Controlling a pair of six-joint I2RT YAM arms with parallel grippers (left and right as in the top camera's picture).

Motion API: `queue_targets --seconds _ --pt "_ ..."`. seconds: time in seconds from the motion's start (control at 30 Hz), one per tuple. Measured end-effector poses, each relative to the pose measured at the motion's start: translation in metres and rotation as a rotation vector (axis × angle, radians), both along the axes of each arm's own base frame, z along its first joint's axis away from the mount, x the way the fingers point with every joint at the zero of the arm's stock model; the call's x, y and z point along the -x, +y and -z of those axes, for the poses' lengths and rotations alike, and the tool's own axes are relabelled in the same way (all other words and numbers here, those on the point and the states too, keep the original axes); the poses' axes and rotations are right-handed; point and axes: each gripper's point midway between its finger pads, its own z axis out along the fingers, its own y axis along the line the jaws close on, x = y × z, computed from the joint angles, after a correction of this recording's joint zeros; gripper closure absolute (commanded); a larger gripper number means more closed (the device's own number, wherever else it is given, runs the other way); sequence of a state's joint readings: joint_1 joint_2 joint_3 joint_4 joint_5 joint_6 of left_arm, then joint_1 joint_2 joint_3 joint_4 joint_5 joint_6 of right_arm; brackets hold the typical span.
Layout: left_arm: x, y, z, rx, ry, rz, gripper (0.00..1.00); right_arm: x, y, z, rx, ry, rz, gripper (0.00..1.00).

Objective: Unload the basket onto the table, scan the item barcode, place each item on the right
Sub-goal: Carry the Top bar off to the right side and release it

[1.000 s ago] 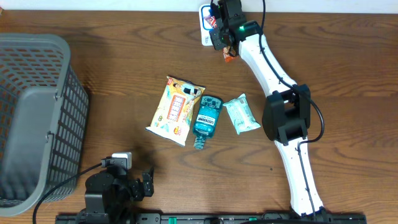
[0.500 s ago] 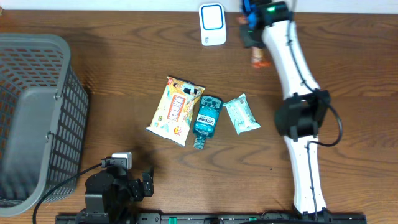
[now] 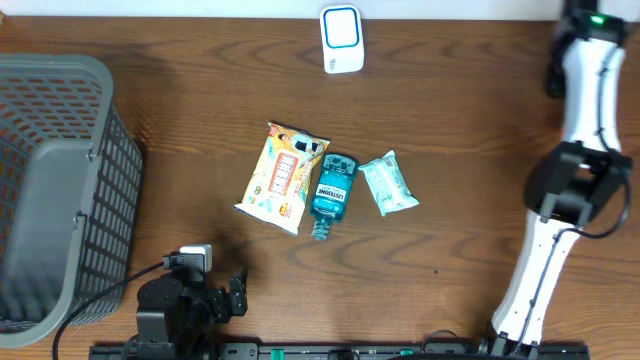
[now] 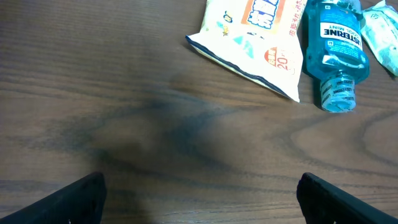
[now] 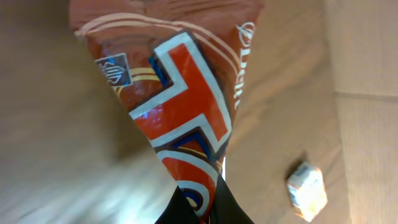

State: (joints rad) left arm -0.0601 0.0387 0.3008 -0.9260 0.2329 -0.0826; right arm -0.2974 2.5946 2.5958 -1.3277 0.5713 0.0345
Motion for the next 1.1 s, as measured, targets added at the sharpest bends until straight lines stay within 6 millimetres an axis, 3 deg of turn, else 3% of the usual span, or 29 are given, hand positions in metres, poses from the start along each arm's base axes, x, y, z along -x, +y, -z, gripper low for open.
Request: queue_targets --seconds 0.07,0.23,0.3,0.37,0.4,0.43,0.57,0.67,0.77,0.9,1.1 --pt "0.0 0.0 0.0 0.0 0.0 0.0 0.02 0.018 -0.031 0.005 -0.002 0.008 0.071 0.99" --pt "0.0 0.0 0.0 0.0 0.0 0.0 0.02 0.06 -0.079 0.021 -0.03 0.046 0.188 0.92" --pt "0.0 0.0 0.0 0.0 0.0 0.0 0.02 0.077 -0.094 0.027 -0.051 0.059 0.232 0.74" --pt "0.0 0.0 0.0 0.0 0.0 0.0 0.02 0.093 -0.107 0.031 -0.071 0.062 0.275 0.41" --pt "0.0 0.0 0.0 0.0 0.0 0.0 0.02 0.097 -0.111 0.031 -0.076 0.058 0.291 0.1" --pt "0.0 0.0 0.0 0.0 0.0 0.0 0.02 0.104 -0.116 0.032 -0.083 0.059 0.315 0.01" --pt "0.0 0.0 0.0 0.0 0.0 0.0 0.02 0.116 -0.121 0.034 -0.123 0.05 0.36 0.01" --pt "0.0 0.0 0.0 0.0 0.0 0.0 0.02 0.109 -0.112 0.029 -0.186 -0.003 0.354 0.01" --pt "0.0 0.0 0.0 0.0 0.0 0.0 0.02 0.096 -0.096 0.009 -0.254 -0.087 0.326 0.01" --pt "0.0 0.0 0.0 0.0 0.0 0.0 0.02 0.078 -0.063 -0.051 -0.332 -0.247 0.271 0.01" --pt "0.0 0.0 0.0 0.0 0.0 0.0 0.02 0.074 0.031 -0.149 -0.418 -0.379 0.113 0.01"
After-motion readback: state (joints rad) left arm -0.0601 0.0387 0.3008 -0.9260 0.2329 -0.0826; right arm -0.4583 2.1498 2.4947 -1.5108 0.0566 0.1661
